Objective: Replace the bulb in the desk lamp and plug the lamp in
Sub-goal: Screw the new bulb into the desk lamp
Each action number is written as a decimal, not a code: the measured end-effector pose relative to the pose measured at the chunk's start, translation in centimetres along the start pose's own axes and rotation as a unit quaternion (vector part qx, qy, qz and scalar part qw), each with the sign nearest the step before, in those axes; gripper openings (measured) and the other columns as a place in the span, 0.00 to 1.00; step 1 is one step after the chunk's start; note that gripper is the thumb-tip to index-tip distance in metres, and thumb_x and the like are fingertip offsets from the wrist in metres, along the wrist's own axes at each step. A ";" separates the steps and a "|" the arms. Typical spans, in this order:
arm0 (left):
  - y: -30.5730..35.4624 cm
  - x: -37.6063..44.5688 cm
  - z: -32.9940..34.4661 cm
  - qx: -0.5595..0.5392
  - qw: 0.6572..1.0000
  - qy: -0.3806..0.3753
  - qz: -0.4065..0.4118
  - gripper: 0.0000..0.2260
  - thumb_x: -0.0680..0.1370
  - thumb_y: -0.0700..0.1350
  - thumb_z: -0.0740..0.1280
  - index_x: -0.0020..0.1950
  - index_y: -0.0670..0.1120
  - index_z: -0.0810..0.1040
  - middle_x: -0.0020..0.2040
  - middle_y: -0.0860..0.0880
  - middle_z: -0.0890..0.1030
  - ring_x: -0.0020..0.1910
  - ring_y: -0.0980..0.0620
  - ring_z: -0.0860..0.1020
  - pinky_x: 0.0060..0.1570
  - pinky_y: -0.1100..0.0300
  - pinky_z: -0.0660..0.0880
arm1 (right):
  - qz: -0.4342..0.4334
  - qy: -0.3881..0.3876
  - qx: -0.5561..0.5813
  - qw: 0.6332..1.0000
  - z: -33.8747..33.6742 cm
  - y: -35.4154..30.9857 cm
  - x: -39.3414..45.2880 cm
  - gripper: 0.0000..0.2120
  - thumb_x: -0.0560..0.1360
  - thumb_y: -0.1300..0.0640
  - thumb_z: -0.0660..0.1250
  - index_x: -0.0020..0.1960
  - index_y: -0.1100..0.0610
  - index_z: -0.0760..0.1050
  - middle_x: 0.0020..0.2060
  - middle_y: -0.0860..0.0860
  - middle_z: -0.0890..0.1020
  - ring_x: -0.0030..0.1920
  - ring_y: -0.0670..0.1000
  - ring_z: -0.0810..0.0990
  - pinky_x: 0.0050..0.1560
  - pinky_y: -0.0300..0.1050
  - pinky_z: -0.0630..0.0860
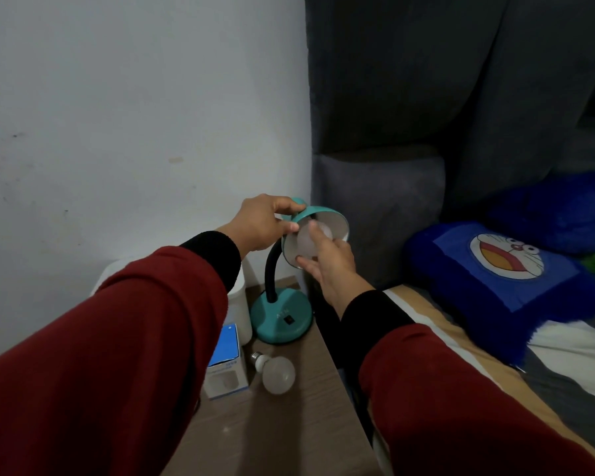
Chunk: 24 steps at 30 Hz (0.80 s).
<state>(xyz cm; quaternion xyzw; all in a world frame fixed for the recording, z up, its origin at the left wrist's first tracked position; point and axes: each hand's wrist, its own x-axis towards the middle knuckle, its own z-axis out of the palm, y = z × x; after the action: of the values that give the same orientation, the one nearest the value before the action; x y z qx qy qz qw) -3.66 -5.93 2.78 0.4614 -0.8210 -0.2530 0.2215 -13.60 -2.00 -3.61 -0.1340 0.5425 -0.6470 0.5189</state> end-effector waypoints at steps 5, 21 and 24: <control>0.2 -0.1 0.0 0.017 1.000 0.001 0.009 0.18 0.75 0.39 0.69 0.65 0.45 0.76 0.66 0.48 0.77 0.65 0.50 0.75 0.69 0.61 0.66 | -0.020 0.006 -0.036 0.999 -0.3 0.3 0.3 0.25 0.75 0.50 0.68 0.65 0.64 0.71 0.36 0.52 0.78 0.44 0.55 0.84 0.58 0.50 0.79; -0.1 -0.4 0.1 0.030 1.000 0.000 0.004 0.19 0.77 0.42 0.66 0.68 0.50 0.73 0.67 0.48 0.76 0.65 0.50 0.75 0.69 0.62 0.64 | -0.049 -0.009 -0.227 0.973 -1.2 -0.3 0.9 0.32 0.69 0.43 0.71 0.63 0.64 0.74 0.51 0.57 0.82 0.43 0.52 0.83 0.47 0.46 0.82; -0.4 -0.9 -0.1 0.035 0.999 -0.008 -0.004 0.24 0.78 0.45 0.65 0.73 0.52 0.65 0.68 0.45 0.74 0.63 0.49 0.76 0.66 0.63 0.65 | -0.062 -0.003 -0.347 0.936 -1.7 -0.9 0.4 0.36 0.62 0.41 0.72 0.63 0.62 0.75 0.57 0.58 0.81 0.55 0.57 0.82 0.58 0.54 0.79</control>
<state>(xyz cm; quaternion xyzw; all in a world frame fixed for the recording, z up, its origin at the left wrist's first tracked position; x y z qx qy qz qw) -2.93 -5.39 2.43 0.4700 -0.8292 -0.2286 0.1980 -15.50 -1.51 -3.63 -0.3409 0.7222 -0.4492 0.4005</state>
